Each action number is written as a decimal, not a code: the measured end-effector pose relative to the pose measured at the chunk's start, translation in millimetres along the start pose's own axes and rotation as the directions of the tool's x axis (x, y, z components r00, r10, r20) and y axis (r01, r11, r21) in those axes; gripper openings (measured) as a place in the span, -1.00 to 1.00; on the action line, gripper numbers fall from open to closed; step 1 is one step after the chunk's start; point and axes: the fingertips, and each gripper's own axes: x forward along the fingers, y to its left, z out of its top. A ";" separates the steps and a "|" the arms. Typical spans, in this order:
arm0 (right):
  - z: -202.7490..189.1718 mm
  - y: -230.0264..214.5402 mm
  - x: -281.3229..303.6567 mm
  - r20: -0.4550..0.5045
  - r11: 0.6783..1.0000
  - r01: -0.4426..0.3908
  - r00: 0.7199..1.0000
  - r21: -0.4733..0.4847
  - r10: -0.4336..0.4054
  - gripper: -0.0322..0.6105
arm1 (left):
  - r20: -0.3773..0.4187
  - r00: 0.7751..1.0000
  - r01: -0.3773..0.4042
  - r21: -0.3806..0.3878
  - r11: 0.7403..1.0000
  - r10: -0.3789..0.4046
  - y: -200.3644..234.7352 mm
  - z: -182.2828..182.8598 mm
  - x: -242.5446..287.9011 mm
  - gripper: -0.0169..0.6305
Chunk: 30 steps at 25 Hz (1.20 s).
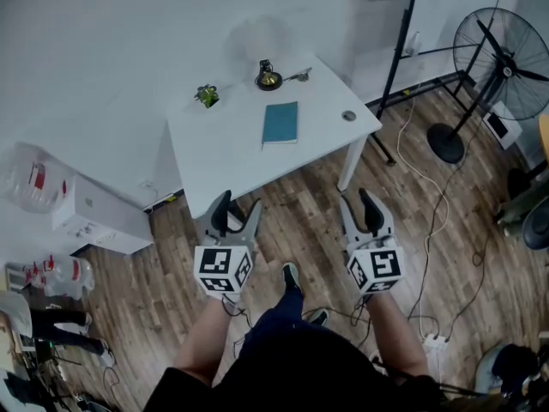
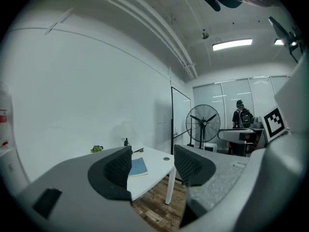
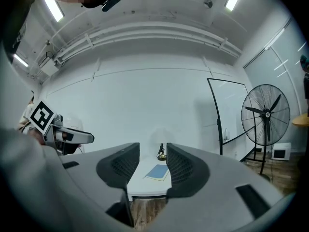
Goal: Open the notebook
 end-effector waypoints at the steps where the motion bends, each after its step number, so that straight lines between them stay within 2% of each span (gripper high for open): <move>1: -3.4 -1.7 9.1 -0.009 1.000 0.006 1.000 -0.001 -0.006 -0.35 | -0.005 1.000 0.000 -0.010 1.000 0.000 7.7 -4.6 10.2 -0.12; 7: -11.4 -21.7 73.6 -0.074 0.998 0.051 0.996 -0.022 -0.052 -0.38 | -0.008 0.999 0.035 -0.089 0.995 -0.036 47.0 -16.6 90.7 -0.12; 12: -8.9 -43.2 132.5 -0.084 0.995 0.086 0.992 -0.054 -0.090 -0.39 | -0.014 0.997 0.070 -0.110 0.991 -0.072 78.6 -16.8 157.9 -0.12; 17: -14.9 -50.4 176.7 -0.102 0.992 0.113 0.988 -0.050 -0.117 -0.40 | -0.049 0.994 0.096 -0.113 0.989 -0.103 101.9 -25.2 198.8 -0.13; 23: -16.2 -56.1 214.4 -0.116 0.994 0.099 0.988 -0.042 -0.103 -0.41 | -0.068 0.992 0.098 -0.112 0.989 -0.106 112.6 -22.9 231.5 -0.15; 30: -34.8 -98.4 253.4 -0.117 0.999 0.050 0.992 -0.001 -0.050 -0.43 | -0.098 0.994 0.043 -0.085 0.995 -0.051 107.8 -28.3 274.2 -0.15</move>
